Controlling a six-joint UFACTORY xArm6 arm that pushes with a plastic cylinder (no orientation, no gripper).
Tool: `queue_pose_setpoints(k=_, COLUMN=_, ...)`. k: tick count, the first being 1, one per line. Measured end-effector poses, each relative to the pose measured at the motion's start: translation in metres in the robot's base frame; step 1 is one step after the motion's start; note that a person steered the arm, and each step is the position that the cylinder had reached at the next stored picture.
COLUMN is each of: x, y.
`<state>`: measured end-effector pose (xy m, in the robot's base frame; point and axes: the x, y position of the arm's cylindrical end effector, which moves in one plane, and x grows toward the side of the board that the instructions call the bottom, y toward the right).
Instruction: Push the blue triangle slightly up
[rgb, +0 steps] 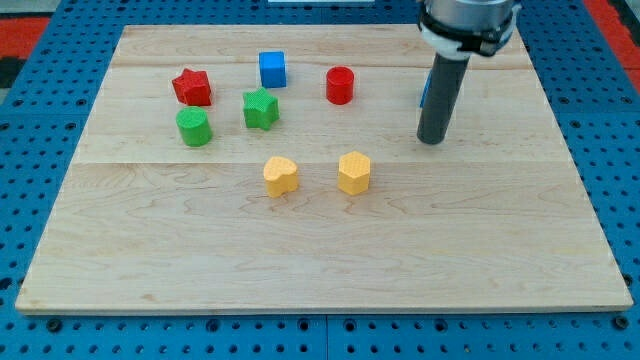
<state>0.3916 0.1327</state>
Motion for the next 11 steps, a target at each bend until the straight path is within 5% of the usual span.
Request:
queue_pose_setpoints(k=6, x=-0.079, y=0.038)
queue_pose_setpoints(k=11, x=-0.113, y=-0.023)
